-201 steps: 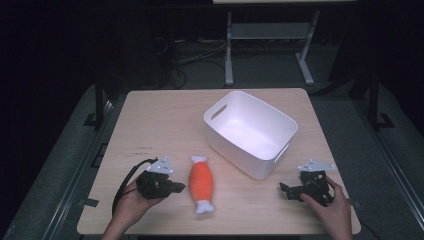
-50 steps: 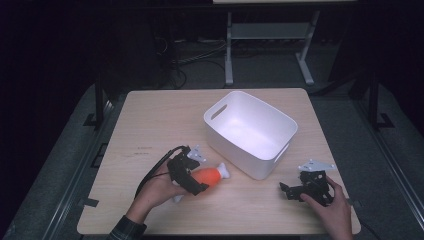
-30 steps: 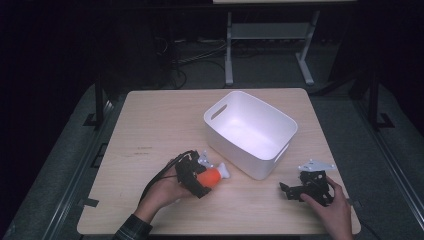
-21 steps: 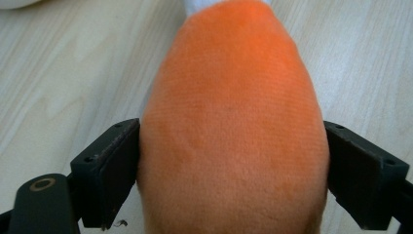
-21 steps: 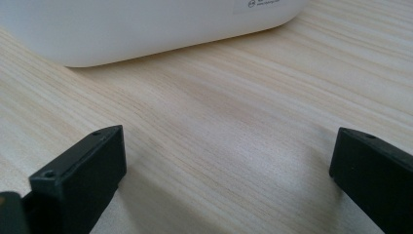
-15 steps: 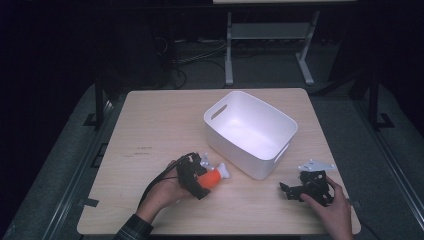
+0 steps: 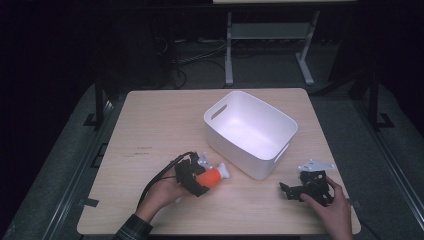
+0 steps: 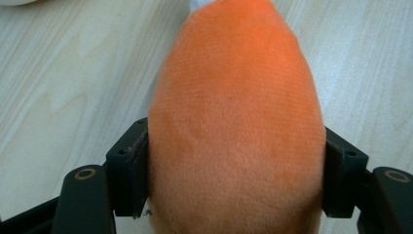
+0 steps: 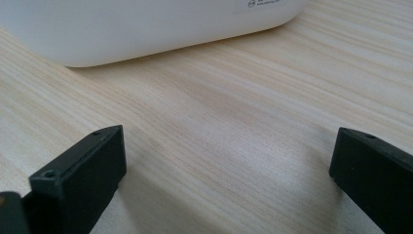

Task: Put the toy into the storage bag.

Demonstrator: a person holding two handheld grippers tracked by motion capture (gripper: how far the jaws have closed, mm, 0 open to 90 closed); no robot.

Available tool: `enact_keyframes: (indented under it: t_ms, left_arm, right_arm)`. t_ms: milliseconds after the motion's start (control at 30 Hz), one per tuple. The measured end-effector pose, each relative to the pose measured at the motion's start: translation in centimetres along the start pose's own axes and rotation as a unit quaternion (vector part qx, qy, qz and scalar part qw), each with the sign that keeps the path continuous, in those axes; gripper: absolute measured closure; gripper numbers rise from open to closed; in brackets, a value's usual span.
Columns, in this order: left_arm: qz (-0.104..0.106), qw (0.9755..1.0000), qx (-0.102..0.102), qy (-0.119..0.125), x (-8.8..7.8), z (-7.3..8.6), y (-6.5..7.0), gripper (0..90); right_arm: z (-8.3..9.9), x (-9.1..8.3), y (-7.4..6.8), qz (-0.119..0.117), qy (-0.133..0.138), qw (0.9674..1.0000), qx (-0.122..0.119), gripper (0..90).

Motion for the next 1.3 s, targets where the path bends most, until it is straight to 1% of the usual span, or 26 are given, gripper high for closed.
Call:
enact_keyframes:
  t_ms: [33, 67, 233, 333, 367, 400, 467, 500, 567, 600, 633, 667, 700, 733, 767, 867, 900, 967, 1000, 1033, 1167, 1200, 1267, 1300]
  left_arm:
    - [0.000, 1.0000, -0.003, 0.004, 0.0, 0.0, 0.0, 27.9]
    - [0.000, 0.9999, -0.012, 0.011, -0.1, -0.1, 0.1, 27.7]
    - [0.005, 0.9995, -0.021, 0.025, -0.7, -0.2, -0.1, 27.4]
    - [0.007, 0.9993, -0.024, 0.029, -1.0, -0.2, -0.2, 27.4]
    - [0.009, 0.9994, -0.021, 0.028, -1.2, -0.1, -0.3, 27.3]
    - [0.009, 0.9992, -0.023, 0.032, -1.3, -0.1, -0.3, 27.3]
    - [0.014, 0.9991, -0.021, 0.033, -1.5, 0.0, -0.4, 27.2]
    - [0.014, 0.9990, -0.025, 0.035, -1.6, 0.0, -0.4, 27.2]
    - [0.014, 0.9989, -0.025, 0.037, -1.8, 0.1, -0.5, 27.2]
    - [0.015, 0.9991, -0.020, 0.034, -2.0, 0.2, -0.7, 27.1]
    - [0.013, 0.9988, -0.025, 0.040, -2.1, 0.2, -0.7, 27.2]
    - [0.014, 0.9989, -0.021, 0.039, -2.2, 0.2, -0.8, 27.2]
    - [0.014, 0.9986, -0.027, 0.044, -2.3, 0.2, -0.8, 27.2]
    - [0.015, 0.9987, -0.024, 0.042, -2.5, 0.3, -0.9, 27.2]
    - [0.015, 0.9984, -0.029, 0.046, -2.6, 0.3, -0.9, 27.2]
    - [0.014, 0.9982, -0.032, 0.049, -2.9, 0.4, -1.1, 27.1]
    - [0.013, 0.9978, -0.037, 0.053, -3.0, 0.3, -1.2, 27.2]
    - [0.014, 0.9982, -0.030, 0.049, -3.3, 0.3, -1.3, 27.1]
    - [0.013, 0.9978, -0.034, 0.055, -3.4, 0.3, -1.3, 27.1]
    - [0.014, 0.9980, -0.032, 0.053, -3.6, 0.3, -1.4, 27.1]
    - [0.013, 0.9977, -0.033, 0.057, -4.1, 0.2, -1.5, 27.1]
    - [0.012, 0.9972, -0.038, 0.063, -4.2, 0.1, -1.5, 27.1]
    - [0.013, 0.9973, -0.035, 0.064, -4.5, 0.0, -1.6, 27.1]
    - [0.013, 0.9976, -0.031, 0.061, -4.6, 0.0, -1.6, 27.0]
  right_arm:
    - [0.0, 0.0, 0.0, 0.000, 0.000, 1.0000, 0.000, 0.0]
    - [0.0, 0.0, 0.0, 0.000, 0.000, 1.0000, 0.000, 0.0]
    - [0.0, 0.0, 0.0, 0.000, 0.000, 1.0000, 0.000, 0.0]
    - [0.0, 0.0, 0.0, 0.000, 0.000, 1.0000, 0.000, 0.0]
    - [0.0, 0.0, 0.0, 0.000, 0.000, 1.0000, 0.000, 0.0]
    - [0.0, 0.0, 0.0, 0.000, 0.000, 1.0000, 0.000, 0.0]
    - [0.0, 0.0, 0.0, 0.000, 0.000, 1.0000, 0.000, 0.0]
    - [0.0, 0.0, 0.0, 0.000, 0.000, 1.0000, 0.000, 0.0]
    - [0.0, 0.0, 0.0, 0.000, 0.000, 1.0000, 0.000, 0.0]
    - [0.0, 0.0, 0.0, 0.000, 0.000, 1.0000, 0.000, 0.0]
    - [0.0, 0.0, 0.0, 0.000, 0.000, 1.0000, 0.000, 0.0]
    - [0.0, 0.0, 0.0, 0.000, 0.000, 1.0000, 0.000, 0.0]
    - [0.0, 0.0, 0.0, 0.000, 0.000, 1.0000, 0.000, 0.0]
    - [0.0, 0.0, 0.0, 0.000, 0.000, 1.0000, 0.000, 0.0]
    - [0.0, 0.0, 0.0, 0.000, 0.000, 1.0000, 0.000, 0.0]
    - [0.0, 0.0, 0.0, 0.000, 0.000, 1.0000, 0.000, 0.0]
    - [0.0, 0.0, 0.0, 0.000, 0.000, 1.0000, 0.000, 0.0]
    - [0.0, 0.0, 0.0, 0.000, 0.000, 1.0000, 0.000, 0.0]
    - [0.0, 0.0, 0.0, 0.000, 0.000, 1.0000, 0.000, 0.0]
    - [0.0, 0.0, 0.0, 0.000, 0.000, 1.0000, 0.000, 0.0]
    - [0.0, 0.0, 0.0, 0.000, 0.000, 1.0000, 0.000, 0.0]
    - [0.0, 0.0, 0.0, 0.000, 0.000, 1.0000, 0.000, 0.0]
    - [0.0, 0.0, 0.0, 0.000, 0.000, 1.0000, 0.000, 0.0]
    - [0.0, 0.0, 0.0, 0.000, 0.000, 1.0000, 0.000, 0.0]
Point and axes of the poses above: each handheld gripper's, and its own axes: x roughly forward along the jaws, z roughly out of its underside, y roughly to its right, the point moved 7 cm from there along x, roughly forward along the jaws, and after that the axes turned 13 degrees about y, right-handed, at the moved point
